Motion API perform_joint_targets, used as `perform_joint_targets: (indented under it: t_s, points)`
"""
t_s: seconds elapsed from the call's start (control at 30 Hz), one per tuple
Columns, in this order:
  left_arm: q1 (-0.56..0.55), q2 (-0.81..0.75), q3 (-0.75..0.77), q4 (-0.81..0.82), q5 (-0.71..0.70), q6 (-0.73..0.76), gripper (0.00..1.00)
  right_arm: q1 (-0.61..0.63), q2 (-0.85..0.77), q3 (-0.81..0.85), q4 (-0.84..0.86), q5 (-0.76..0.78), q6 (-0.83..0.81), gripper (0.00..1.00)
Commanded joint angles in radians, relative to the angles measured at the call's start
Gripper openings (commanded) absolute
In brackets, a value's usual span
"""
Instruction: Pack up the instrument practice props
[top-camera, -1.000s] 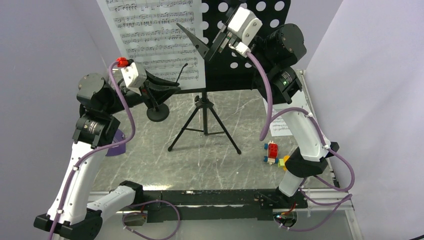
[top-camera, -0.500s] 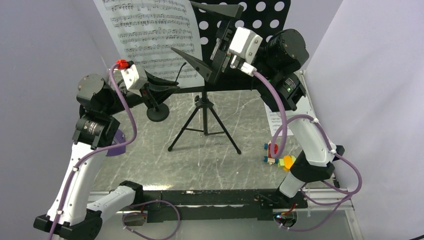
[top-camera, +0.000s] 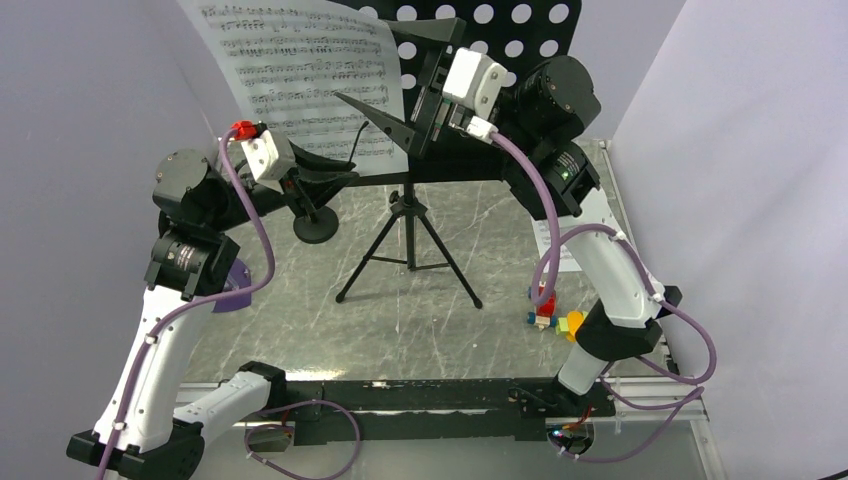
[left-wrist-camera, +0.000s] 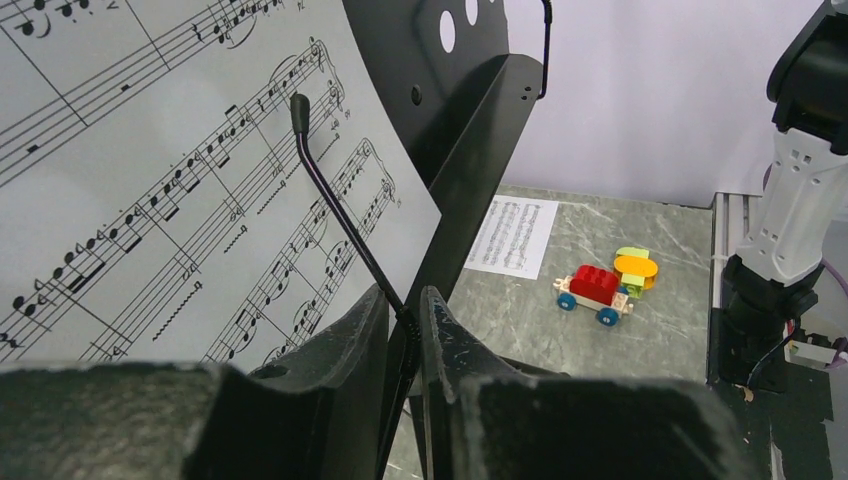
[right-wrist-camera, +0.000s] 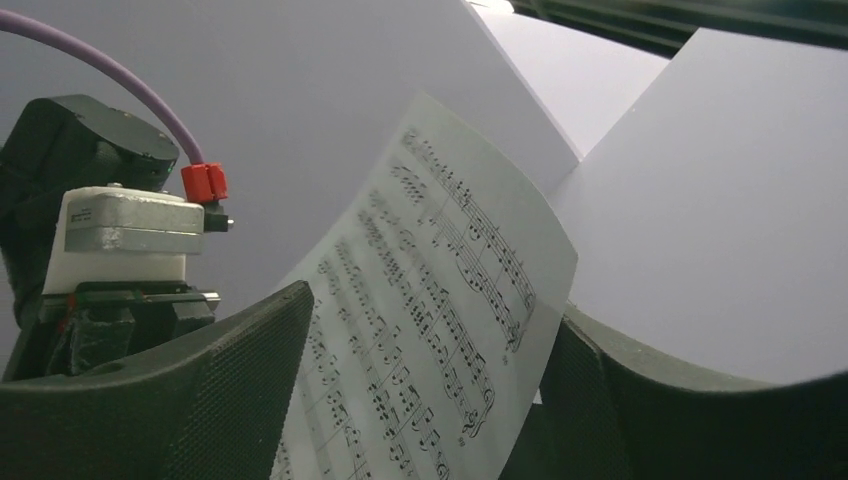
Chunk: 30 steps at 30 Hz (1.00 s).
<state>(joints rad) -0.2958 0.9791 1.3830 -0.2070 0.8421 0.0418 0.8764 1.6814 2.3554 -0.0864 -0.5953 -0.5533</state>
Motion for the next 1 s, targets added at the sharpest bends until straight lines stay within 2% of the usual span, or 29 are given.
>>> perform_joint_targets:
  t_s: [0.0, 0.17, 0.3, 0.5, 0.57, 0.73, 0.97]
  points:
    - [-0.005, -0.019, -0.003, -0.003, 0.013, 0.014, 0.23, 0.003, -0.015, 0.031, 0.022, -0.016, 0.079, 0.76]
    - [-0.005, -0.019, -0.008, 0.001, 0.002, 0.01, 0.24, 0.003, -0.029, 0.031, 0.047, -0.005, 0.117, 0.62]
    - [-0.004, -0.017, -0.007, -0.001, -0.01, 0.015, 0.28, 0.003, -0.031, 0.032, 0.058, 0.005, 0.117, 0.47]
    - [-0.003, -0.019, -0.005, -0.007, -0.026, 0.022, 0.3, 0.003, -0.022, 0.039, 0.081, 0.039, 0.105, 0.15]
    - [-0.004, -0.019, -0.001, -0.011, -0.025, 0.029, 0.29, 0.003, -0.015, 0.048, 0.082, 0.057, 0.098, 0.0]
    - [-0.003, -0.02, 0.001, -0.013, -0.03, 0.041, 0.27, 0.003, 0.001, 0.082, 0.169, 0.146, 0.056, 0.0]
    - [-0.004, -0.03, -0.022, 0.004, -0.058, 0.039, 0.29, 0.002, 0.009, 0.174, 0.331, 0.251, -0.145, 0.0]
